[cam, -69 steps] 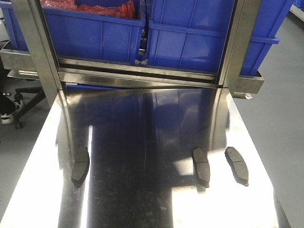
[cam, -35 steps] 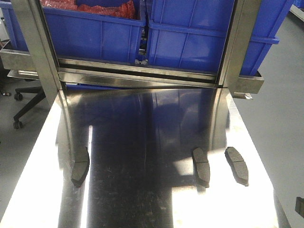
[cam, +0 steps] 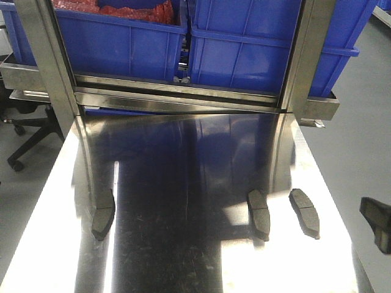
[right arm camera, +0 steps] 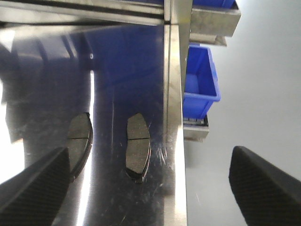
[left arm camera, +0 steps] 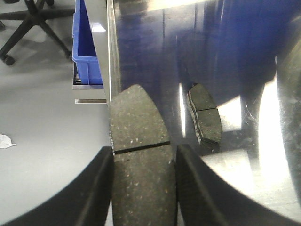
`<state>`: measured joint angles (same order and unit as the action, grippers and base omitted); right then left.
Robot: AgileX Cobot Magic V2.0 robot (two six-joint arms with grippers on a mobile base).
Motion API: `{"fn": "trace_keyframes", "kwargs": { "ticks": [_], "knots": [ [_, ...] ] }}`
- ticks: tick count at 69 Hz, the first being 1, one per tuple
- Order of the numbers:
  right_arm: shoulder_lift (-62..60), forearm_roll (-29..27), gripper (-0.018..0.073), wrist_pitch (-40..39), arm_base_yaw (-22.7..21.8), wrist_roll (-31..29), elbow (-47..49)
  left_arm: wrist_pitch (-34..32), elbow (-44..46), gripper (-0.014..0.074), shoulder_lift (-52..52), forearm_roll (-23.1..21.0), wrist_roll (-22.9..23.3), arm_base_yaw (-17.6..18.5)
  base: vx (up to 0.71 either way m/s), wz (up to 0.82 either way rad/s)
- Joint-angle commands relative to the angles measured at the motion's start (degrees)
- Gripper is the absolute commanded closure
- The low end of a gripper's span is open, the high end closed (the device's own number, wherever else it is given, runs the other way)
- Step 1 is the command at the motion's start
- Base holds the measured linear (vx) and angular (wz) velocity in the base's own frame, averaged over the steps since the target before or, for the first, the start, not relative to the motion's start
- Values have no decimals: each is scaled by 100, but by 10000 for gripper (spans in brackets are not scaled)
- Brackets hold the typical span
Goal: Move and align brake pads A on conveyor
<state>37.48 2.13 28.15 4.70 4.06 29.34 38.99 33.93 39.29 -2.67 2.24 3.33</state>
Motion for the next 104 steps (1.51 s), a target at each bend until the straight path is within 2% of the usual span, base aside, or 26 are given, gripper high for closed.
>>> {"fn": "trace_keyframes", "kwargs": {
  "ticks": [1, 11, 18, 33, 45, 80, 104],
  "knots": [
    [768, 30, -92, 7, -20, -52, 663, -466, 157, 540, -21, -21, 2, 16, 0, 0],
    [2165, 9, -50, 842, -9, -82, 1618, -466, 157, 540, -21, -21, 2, 16, 0, 0],
    [3126, -37, -32, 1142, -2, -217, 2178, -466, 157, 540, -21, -21, 2, 16, 0, 0],
    [4906, -266, -32, 1434, -2, -406, 2979, -466, 157, 540, -21, -21, 2, 16, 0, 0],
    [5871, -403, -32, 1506, -2, -508, 3354, -466, 157, 540, -21, -21, 2, 16, 0, 0],
    [6569, -410, -29, 1236, -2, -584, 3465, -466, 157, 540, -21, -21, 2, 16, 0, 0],
    [6590, -458, 83, 1219, -2, -589, 3465, -466, 157, 540, -21, -21, 2, 16, 0, 0]
  ]
}}
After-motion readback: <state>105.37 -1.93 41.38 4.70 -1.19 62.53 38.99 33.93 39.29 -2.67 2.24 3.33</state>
